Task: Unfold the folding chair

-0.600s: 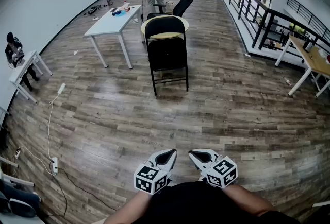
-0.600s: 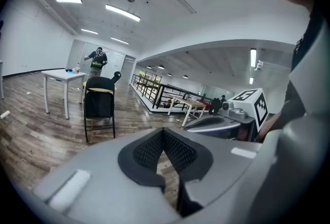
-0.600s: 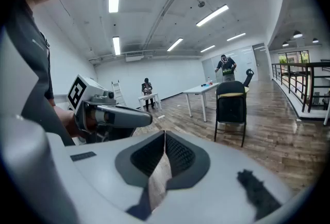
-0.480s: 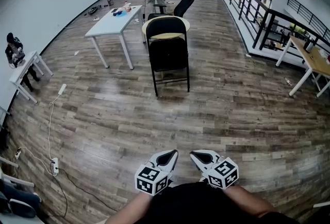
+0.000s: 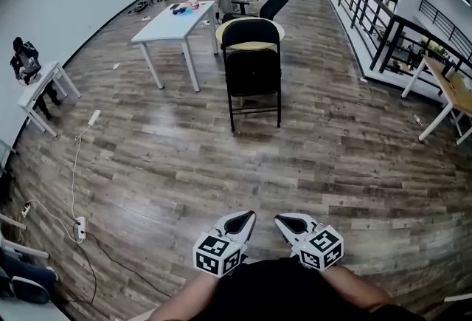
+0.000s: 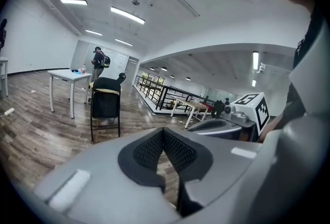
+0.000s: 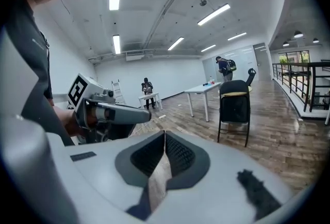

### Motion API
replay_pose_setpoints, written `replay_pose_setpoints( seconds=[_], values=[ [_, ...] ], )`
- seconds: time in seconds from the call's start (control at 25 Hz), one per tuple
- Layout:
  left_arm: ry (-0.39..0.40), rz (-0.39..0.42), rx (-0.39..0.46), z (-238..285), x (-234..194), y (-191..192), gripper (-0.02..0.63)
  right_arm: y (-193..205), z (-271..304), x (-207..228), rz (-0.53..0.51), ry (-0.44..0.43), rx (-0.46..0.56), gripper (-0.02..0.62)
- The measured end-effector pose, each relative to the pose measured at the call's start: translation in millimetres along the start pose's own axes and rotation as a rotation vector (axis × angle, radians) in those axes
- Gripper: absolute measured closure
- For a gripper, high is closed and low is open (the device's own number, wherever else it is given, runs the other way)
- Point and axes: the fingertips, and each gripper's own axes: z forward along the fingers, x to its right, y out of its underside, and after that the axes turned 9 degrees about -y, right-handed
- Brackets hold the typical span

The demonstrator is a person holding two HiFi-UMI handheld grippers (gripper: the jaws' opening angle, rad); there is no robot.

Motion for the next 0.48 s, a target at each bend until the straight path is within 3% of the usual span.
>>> replay_pose_setpoints(
  seconds=[0.48],
  values=[
    [-0.033, -0.033, 0.008, -49.8, -60.7, 11.6, 0.598, -4.4, 59.2, -40.3, -0.021, -0.015, -0.028, 0.588]
  ],
)
